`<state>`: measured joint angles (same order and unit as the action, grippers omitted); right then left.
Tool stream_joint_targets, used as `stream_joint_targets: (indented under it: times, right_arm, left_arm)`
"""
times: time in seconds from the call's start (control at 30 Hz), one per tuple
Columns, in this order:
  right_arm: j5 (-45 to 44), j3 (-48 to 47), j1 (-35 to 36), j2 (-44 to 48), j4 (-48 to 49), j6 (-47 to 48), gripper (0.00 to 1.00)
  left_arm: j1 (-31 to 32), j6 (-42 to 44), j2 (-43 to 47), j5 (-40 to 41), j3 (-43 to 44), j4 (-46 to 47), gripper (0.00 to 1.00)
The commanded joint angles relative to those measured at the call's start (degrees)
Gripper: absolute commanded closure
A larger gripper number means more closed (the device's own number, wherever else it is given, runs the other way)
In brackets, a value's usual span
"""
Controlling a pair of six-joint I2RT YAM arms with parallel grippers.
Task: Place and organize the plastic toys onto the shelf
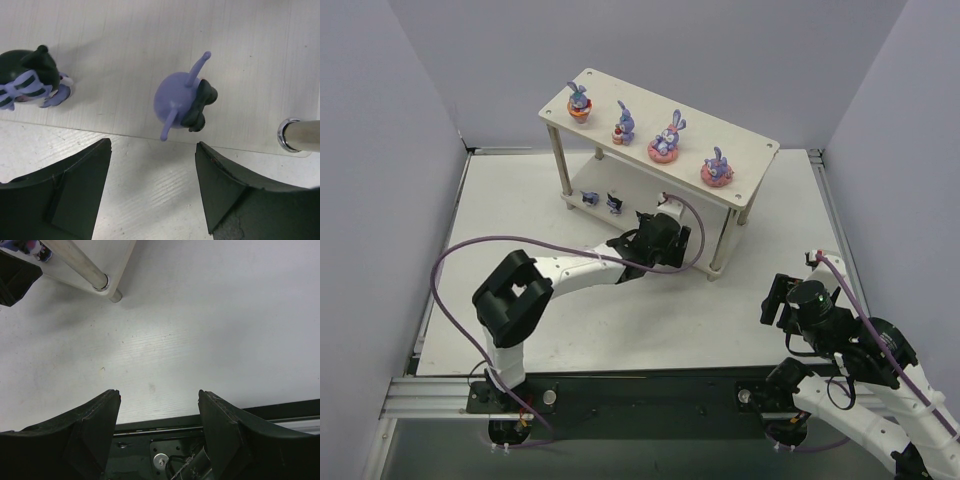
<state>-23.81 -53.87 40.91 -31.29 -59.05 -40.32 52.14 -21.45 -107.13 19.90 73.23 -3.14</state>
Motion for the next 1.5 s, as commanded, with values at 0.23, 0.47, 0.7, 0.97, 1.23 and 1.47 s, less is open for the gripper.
stream_joint_targets:
  times: [0.23, 0.47, 0.7, 0.97, 1.23, 1.47]
  right_arm:
    - [-1.67, 0.52, -0.3, -0.09, -1.51, 0.06, 0.35]
    - [-1.76, 0.52, -0.3, 0.0, -1.6, -0.11, 0.35]
    - [-1.76, 0.52, -0.3, -0.09, -1.6, -0.11, 0.35]
    - [-1.94, 0.69, -0.21, 0.7, -1.51, -0.11, 0.35]
    - [-2.29, 1.13, -0.21, 1.58, -1.69, -0.11, 0.35]
    - [-2.38, 1.31, -0.3, 1.85, -1.6, -0.2, 0.35]
  left_arm:
    - [-0.29, -5.26, 10.27, 2.77, -6.43, 8.23, 0.24]
    - [-0.29, -14.3, 13.53, 3.13, -10.65, 11.84, 0.88]
    - [-0.37, -27.4, 11.25, -0.11, -13.46, 15.87, 1.0]
    - [-0.11, -43.05, 6.94, -0.83, -17.25, 25.63, 1.0]
    - [0.77, -46.39, 3.78, 3.03, -14.52, 23.79, 1.0]
    - [0.68, -46.57, 2.1, 3.22, -12.85, 24.58, 1.0]
